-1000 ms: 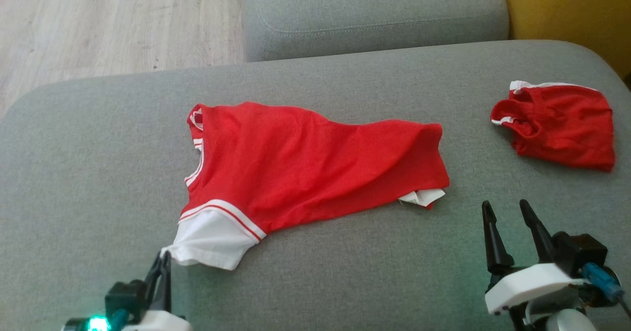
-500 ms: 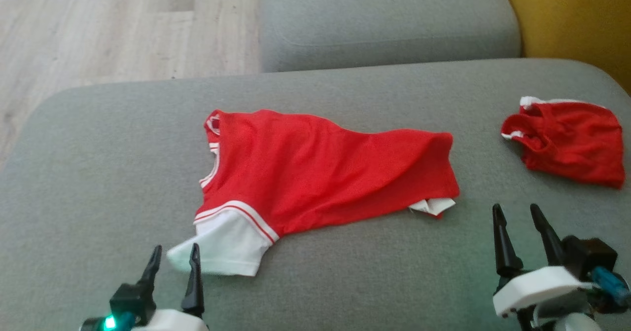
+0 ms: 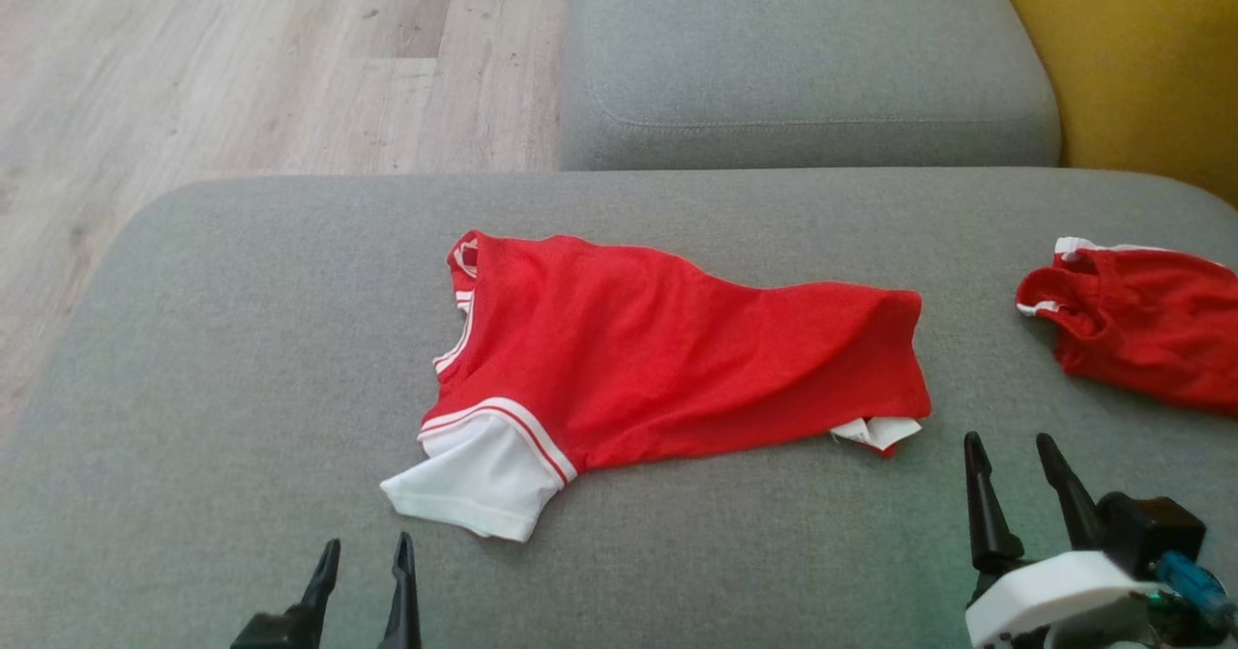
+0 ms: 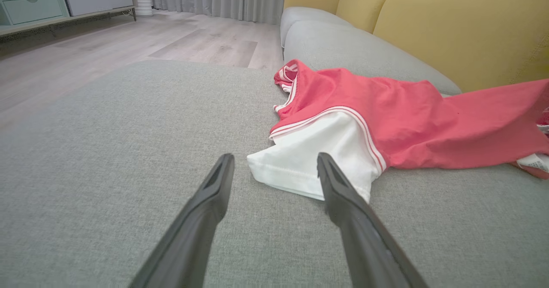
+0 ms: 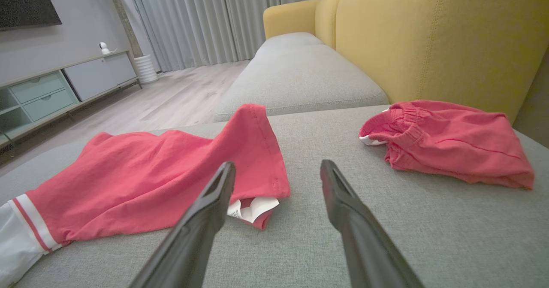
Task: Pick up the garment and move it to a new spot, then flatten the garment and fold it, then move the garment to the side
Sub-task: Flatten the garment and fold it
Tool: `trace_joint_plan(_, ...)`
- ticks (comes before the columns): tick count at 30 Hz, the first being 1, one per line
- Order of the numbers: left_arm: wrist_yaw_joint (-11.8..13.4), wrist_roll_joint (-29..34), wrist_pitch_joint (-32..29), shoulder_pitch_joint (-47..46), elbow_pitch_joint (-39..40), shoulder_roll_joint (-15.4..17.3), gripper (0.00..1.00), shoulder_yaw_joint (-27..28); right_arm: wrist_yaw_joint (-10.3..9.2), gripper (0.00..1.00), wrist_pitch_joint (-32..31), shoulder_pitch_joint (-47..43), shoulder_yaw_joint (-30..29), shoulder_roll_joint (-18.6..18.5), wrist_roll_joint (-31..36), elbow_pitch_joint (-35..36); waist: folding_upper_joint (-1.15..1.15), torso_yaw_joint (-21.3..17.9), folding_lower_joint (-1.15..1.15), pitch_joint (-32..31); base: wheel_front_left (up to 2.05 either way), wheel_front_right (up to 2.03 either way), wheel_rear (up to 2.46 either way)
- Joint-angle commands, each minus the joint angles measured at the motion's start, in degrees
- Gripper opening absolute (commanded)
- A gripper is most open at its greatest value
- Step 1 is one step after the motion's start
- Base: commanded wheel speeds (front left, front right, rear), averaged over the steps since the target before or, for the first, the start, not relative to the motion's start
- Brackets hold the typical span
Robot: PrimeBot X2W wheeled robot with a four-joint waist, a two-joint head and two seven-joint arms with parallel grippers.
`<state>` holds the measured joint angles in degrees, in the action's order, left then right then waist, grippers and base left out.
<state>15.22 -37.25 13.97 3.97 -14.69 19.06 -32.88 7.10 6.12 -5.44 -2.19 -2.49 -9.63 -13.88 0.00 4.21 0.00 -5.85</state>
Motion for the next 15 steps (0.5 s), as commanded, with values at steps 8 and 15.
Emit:
trace_joint_plan(8,-0.1,0.2,0.9,-3.3,1.0,-0.4,1.0,2.0,0.39,1.0,1.8,2.0,1.7,-0.4,-0.9,0.0,0.0,0.3,0.0,-0.4,0.0,0.0,0.0)
trace_joint_plan(15,0.2,0.4,1.0,-3.7,1.2,-0.5,1.0,2.0,0.39,1.0,2.0,2.2,2.2,-0.4,-1.0,-0.4,0.0,-0.1,0.0,-0.5,0.0,0.0,0.0)
